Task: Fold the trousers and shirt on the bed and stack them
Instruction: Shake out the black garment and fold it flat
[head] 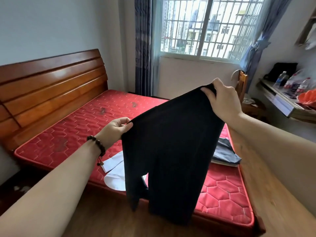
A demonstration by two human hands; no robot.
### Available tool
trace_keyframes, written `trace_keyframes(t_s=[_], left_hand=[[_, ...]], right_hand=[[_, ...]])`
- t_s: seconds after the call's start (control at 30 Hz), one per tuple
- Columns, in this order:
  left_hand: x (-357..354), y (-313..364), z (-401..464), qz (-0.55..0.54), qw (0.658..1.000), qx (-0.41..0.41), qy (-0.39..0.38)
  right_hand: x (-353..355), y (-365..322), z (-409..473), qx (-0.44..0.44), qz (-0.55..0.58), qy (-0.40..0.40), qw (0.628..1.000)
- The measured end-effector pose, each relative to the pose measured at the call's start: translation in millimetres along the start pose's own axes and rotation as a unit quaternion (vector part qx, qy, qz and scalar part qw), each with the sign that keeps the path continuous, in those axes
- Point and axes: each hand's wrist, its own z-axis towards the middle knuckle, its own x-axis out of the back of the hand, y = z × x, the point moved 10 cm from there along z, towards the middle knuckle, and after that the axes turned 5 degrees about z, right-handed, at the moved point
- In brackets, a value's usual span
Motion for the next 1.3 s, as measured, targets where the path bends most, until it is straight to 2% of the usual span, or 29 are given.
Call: trace_keyframes(t_s=[0.1, 0.27, 0.4, 0.57, 0.67, 0.9, 1.13, 1.3], left_hand=[[8, -1, -6, 0.031, 0.998, -0.013, 0.055], [18, -15, 7, 0.179, 0.976, -0.042, 0.112], [9, -58, 36, 0.214, 0.973, -0.017, 0.085], [-12, -149, 92, 0.145, 0.988, 0.052, 0.02], [-23, -213, 145, 0.134, 0.987, 0.085, 0.009], [-23, -365, 312, 0.186, 0.97, 0.144, 0.052], [-29, -490, 446, 0.23, 0.954, 0.179, 0.066], [-47, -559, 498, 0.261, 0.941, 0.204, 0.067]], right_hand=[[-9, 12, -6, -0.015, 0.006, 0.0, 1.0], [-40, 43, -12, -0.038, -0.008, -0.008, 0.999], [-87, 79, -22, -0.069, -0.031, -0.034, 0.997], [-159, 141, -30, -0.092, -0.058, -0.059, 0.992], [-221, 187, -26, -0.111, -0.078, -0.087, 0.987], [-410, 317, 16, -0.179, -0.104, -0.154, 0.966], [-579, 453, 4, -0.262, -0.039, -0.252, 0.931], [-655, 517, -3, -0.302, -0.01, -0.235, 0.924]])
